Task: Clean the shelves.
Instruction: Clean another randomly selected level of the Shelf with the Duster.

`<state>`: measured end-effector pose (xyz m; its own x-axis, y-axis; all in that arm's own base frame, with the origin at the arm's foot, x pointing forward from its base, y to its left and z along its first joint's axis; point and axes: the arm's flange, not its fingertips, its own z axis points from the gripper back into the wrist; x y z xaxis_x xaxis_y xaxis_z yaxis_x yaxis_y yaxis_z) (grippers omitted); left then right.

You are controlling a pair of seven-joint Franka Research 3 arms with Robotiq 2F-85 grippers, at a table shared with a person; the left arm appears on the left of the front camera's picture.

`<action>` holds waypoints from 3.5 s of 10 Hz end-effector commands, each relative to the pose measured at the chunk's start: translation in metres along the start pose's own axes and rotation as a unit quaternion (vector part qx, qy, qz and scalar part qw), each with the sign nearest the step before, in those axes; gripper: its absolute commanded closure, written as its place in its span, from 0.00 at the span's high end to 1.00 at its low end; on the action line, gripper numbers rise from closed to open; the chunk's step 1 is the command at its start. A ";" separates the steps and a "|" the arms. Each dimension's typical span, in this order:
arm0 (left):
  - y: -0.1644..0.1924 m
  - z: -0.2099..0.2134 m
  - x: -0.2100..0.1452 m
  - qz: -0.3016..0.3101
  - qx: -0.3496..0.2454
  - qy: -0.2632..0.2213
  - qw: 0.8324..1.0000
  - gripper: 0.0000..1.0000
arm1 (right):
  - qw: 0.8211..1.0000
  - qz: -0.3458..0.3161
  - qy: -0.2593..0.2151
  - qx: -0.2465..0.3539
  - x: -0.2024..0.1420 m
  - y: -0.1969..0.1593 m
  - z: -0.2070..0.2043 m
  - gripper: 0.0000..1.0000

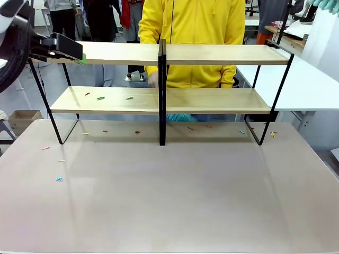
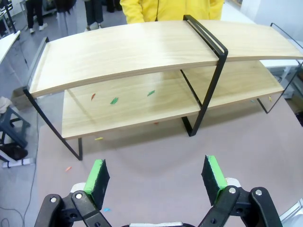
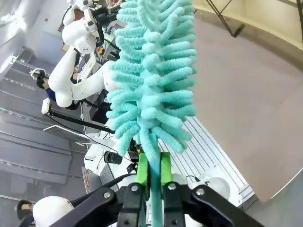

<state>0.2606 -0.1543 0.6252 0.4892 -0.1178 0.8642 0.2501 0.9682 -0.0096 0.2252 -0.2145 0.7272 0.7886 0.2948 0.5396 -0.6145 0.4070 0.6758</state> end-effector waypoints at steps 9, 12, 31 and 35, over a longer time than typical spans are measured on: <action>0.001 0.001 0.000 0.001 0.005 -0.001 1.000 1.00 | 0.934 0.013 0.332 -0.129 0.031 0.007 -0.235 0.12; 0.001 0.001 0.000 0.001 0.005 -0.001 1.000 1.00 | 0.922 0.078 0.335 -0.179 0.014 0.010 -0.337 0.12; 0.001 0.001 0.000 0.001 0.005 -0.001 1.000 1.00 | 0.945 0.054 0.174 -0.270 0.100 -0.046 -0.636 0.12; 0.001 0.001 0.000 0.001 0.005 -0.001 1.000 1.00 | 0.944 0.092 0.296 -0.114 0.066 0.018 -0.587 0.12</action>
<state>0.2607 -0.1541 0.6250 0.4894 -0.1183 0.8640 0.2499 0.9682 -0.0090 0.2800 0.3435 0.4728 0.6287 0.7434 0.2284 -0.7585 0.5214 0.3909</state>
